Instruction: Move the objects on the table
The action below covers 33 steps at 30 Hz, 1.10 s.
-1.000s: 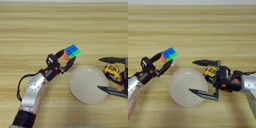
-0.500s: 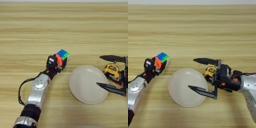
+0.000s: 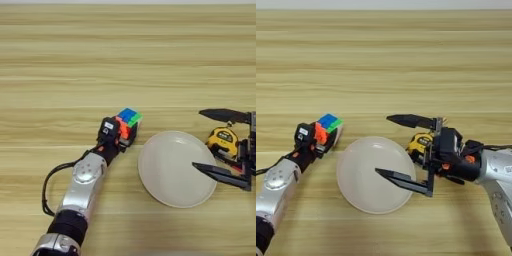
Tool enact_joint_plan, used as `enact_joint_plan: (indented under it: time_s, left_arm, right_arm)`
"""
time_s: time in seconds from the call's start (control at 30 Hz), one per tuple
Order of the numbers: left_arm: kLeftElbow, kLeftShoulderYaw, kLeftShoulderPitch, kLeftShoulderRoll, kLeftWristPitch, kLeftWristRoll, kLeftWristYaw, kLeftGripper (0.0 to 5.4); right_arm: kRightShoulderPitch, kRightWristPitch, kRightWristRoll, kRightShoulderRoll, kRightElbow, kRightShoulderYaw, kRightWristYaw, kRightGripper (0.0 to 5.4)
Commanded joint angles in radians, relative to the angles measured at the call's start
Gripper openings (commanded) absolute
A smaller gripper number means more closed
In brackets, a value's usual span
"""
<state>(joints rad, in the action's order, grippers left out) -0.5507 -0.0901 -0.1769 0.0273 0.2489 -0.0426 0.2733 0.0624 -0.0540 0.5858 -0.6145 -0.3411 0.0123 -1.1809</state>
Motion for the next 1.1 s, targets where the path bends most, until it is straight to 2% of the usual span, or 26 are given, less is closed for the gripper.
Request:
enact_joint_plan:
  time_s: [0.03, 0.9, 0.97, 1.1]
  left_arm:
    - [-0.023, -0.004, -0.013, 0.000, -0.009, 0.022, -0.012, 3.25]
    - [-0.056, -0.014, -0.018, -0.008, 0.024, 0.053, -0.028, 3.25]
    - [-0.055, -0.015, -0.017, -0.008, 0.025, 0.053, -0.028, 3.76]
    - [-0.057, -0.014, -0.018, -0.007, 0.029, 0.053, -0.028, 4.12]
  right_arm:
    - [-0.016, -0.006, 0.002, 0.001, -0.004, 0.013, 0.003, 5.40]
    - [-0.028, -0.010, 0.003, -0.004, 0.020, 0.019, -0.018, 5.40]
    - [-0.025, -0.017, 0.002, -0.003, 0.026, 0.020, -0.023, 5.40]
    - [-0.026, -0.019, 0.001, 0.000, 0.030, 0.017, -0.023, 5.40]
